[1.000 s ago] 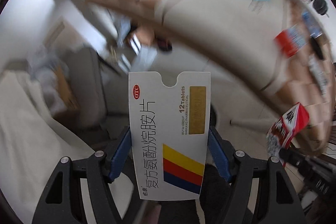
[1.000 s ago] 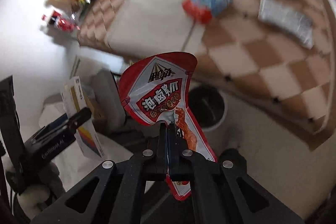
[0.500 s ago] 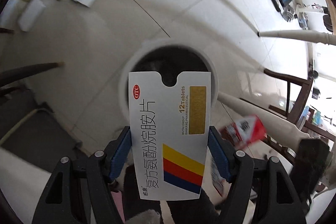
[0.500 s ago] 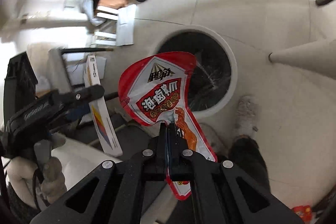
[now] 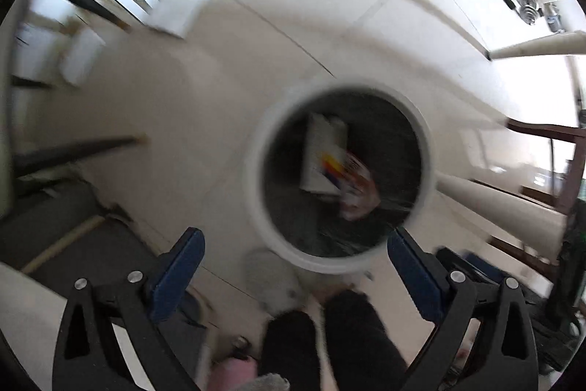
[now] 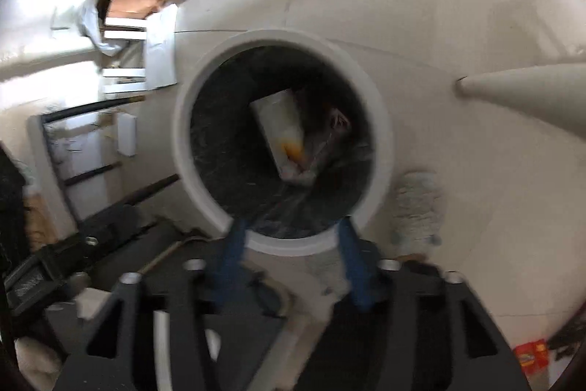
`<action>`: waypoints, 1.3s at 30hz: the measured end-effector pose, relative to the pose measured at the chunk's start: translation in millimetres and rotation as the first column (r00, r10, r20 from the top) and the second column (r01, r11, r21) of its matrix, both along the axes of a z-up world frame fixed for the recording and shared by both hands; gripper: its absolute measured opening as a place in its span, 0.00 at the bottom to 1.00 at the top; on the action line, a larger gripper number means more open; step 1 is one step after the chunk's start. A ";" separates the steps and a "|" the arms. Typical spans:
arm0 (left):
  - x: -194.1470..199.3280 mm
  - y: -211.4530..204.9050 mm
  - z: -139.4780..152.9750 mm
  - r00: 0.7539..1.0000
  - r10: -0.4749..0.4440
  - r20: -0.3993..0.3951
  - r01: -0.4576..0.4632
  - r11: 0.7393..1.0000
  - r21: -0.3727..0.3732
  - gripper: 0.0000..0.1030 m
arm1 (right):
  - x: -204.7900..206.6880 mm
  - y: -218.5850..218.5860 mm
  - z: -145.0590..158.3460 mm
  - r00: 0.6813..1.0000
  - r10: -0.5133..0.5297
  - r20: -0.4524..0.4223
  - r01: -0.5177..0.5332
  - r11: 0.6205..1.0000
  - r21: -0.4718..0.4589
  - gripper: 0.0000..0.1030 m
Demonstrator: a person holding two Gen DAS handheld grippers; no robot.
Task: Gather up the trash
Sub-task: 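Move both tools back from the bin toward the table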
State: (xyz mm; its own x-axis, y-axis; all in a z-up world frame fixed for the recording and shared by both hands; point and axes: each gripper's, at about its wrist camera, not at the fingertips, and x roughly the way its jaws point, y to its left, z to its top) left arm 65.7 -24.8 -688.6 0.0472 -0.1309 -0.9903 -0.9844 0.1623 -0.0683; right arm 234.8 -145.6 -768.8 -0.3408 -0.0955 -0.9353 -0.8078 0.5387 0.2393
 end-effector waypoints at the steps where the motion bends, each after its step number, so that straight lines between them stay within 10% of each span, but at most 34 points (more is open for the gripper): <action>1: -0.5 -4.2 11.6 0.999 -0.012 -0.037 0.013 0.999 0.039 0.99 | -2.9 0.9 8.0 0.999 0.026 0.044 -0.025 1.000 -0.011 0.82; 3: -3.5 -13.3 32.2 0.996 -0.026 -0.085 0.033 0.996 0.084 0.99 | -6.3 0.5 22.2 0.991 0.058 0.119 -0.056 0.998 -0.028 0.96; 12: -23.5 -43.0 105.4 0.986 -0.010 -0.168 0.033 0.990 0.135 0.99 | -28.0 -4.9 103.1 0.959 0.158 0.235 -0.162 0.987 -0.002 1.00; 39: -37.9 -105.9 378.0 0.993 -0.045 -0.112 0.073 0.964 0.256 0.99 | -31.0 -68.3 459.6 0.979 0.095 0.178 -0.132 0.969 0.210 1.00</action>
State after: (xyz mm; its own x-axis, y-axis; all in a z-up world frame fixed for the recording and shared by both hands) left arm 27.8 -130.7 -310.6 -0.0581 0.1309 -0.9897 -0.9719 0.2189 0.0860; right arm 203.8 -213.9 -309.2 -0.1784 0.0894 -0.9799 -0.8989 0.3901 0.1993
